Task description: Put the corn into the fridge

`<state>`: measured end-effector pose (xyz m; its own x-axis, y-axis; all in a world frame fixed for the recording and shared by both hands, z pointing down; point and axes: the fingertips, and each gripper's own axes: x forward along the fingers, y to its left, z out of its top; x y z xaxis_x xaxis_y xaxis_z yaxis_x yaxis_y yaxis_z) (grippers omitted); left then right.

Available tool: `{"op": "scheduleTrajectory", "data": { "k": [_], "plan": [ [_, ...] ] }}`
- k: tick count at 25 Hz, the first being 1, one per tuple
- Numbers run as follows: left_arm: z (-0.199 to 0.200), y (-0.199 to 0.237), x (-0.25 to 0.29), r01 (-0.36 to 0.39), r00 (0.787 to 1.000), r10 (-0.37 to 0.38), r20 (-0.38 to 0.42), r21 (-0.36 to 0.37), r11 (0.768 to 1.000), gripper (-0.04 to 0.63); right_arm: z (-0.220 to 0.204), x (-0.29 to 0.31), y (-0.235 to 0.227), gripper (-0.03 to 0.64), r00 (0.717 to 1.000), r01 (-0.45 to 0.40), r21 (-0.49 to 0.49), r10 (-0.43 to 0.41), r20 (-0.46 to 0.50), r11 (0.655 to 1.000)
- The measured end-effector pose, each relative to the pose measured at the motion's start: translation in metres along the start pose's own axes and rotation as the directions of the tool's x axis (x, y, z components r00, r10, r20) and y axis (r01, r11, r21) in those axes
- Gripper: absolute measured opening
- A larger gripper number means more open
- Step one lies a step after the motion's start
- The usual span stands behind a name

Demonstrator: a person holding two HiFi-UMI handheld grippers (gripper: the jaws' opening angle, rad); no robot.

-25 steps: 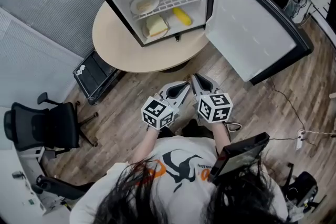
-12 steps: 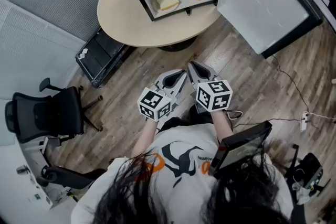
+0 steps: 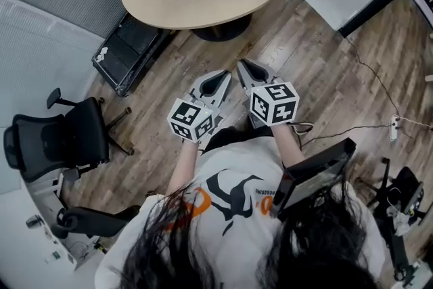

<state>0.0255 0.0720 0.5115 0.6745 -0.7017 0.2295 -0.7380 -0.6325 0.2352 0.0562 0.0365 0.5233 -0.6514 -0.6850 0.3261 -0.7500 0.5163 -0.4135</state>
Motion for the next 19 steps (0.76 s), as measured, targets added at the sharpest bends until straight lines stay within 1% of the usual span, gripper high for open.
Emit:
{"op": "scheduleTrajectory", "data": {
  "k": [6,10,19],
  "plan": [
    [-0.003,0.001,-0.012,-0.033,0.999,0.032,0.003,0.021,0.999,0.012,-0.004,-0.008,0.009,0.041,1.0,0.005,-0.011,-0.005,0.011,1.0],
    [0.0,0.003,-0.02,-0.033,0.999,0.033,0.025,0.014,0.999,0.012,-0.006,-0.011,0.015,0.041,1.0,0.01,-0.02,-0.01,0.015,1.0],
    [0.01,-0.005,-0.024,-0.027,0.998,0.025,0.055,0.035,0.999,0.012,0.0,-0.018,0.014,0.041,0.999,0.015,-0.033,-0.013,0.035,0.999]
  ]
}}
